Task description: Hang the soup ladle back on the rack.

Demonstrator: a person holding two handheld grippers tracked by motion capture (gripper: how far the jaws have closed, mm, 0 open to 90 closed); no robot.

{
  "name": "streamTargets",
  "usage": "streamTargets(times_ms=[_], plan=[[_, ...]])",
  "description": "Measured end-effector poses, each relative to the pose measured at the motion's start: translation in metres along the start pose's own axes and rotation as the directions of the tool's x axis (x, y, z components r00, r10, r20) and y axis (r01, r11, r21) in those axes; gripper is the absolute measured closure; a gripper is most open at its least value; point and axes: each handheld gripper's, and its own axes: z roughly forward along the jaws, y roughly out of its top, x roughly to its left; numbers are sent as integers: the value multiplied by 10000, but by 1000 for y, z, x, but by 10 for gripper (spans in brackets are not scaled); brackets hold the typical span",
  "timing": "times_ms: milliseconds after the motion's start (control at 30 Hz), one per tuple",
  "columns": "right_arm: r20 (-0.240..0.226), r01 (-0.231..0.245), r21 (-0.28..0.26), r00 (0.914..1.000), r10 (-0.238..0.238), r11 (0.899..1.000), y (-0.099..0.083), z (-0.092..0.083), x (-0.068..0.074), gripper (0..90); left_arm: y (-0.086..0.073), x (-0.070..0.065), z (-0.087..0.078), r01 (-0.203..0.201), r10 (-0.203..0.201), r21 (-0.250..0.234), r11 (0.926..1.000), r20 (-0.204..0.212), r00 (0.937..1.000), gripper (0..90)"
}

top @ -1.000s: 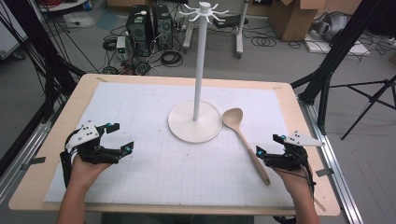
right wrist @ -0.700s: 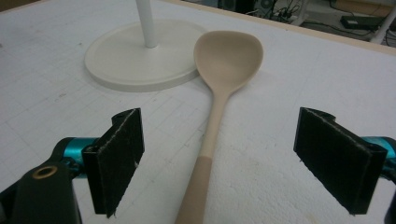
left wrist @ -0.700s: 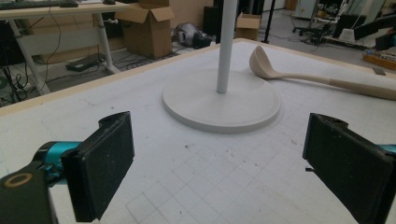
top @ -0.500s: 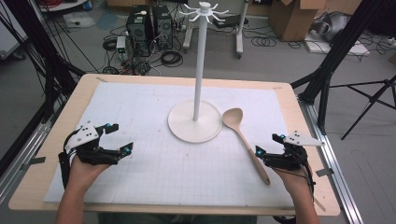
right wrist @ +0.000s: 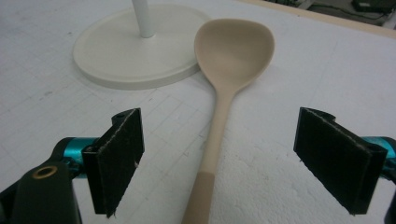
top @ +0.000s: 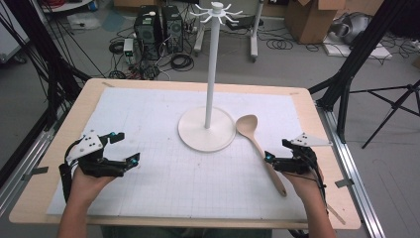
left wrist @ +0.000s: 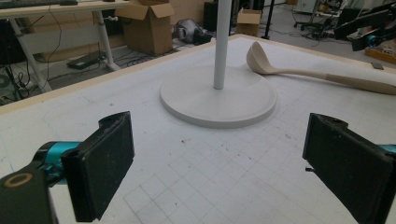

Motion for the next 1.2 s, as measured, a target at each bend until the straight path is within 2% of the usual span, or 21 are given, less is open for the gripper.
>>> streamTargets(times_ms=[133,267,567,733,833,867,900,933,967,1033,1200], plan=[[-31,83,186,10000,-82,9998,3,9,1,150,-3,2,-1,67,-66,108,9999,-39,10000,94],[-103,182,676,9998,-175,9975,7,21,2,150,-2,2,-3,-2,3,128,9999,-79,10000,94],[-106,276,989,9996,-267,9947,11,28,1,150,-3,1,-3,10,-9,195,9998,-55,10000,94],[-266,269,1493,9994,-232,9884,10,34,-1,150,-4,1,-2,11,-9,296,9996,-57,10000,94],[-328,326,2042,9991,-264,9784,8,42,-1,150,-5,2,-1,10,-8,358,9994,-42,10000,94],[-328,326,2042,9991,-264,9784,8,42,-1,150,-5,2,-1,-16,18,383,9993,-54,10000,94],[-360,390,2353,9989,-314,9711,7,46,-2,151,-6,2,0,6,-5,404,9992,-42,10000,94],[-360,390,2353,9989,-314,9711,7,46,-2,151,-6,2,0,-25,27,441,9990,-44,10000,94],[-372,415,2598,9988,-329,9648,5,49,-2,150,-6,2,0,-25,28,445,9990,-60,10000,94],[-359,410,2733,9988,-324,9611,4,50,-2,151,-6,1,0,8,-6,460,9989,-48,10000,94],[-332,396,2632,9989,-320,9639,5,48,-3,150,-7,2,0,16,-11,489,9988,-97,10000,94]])
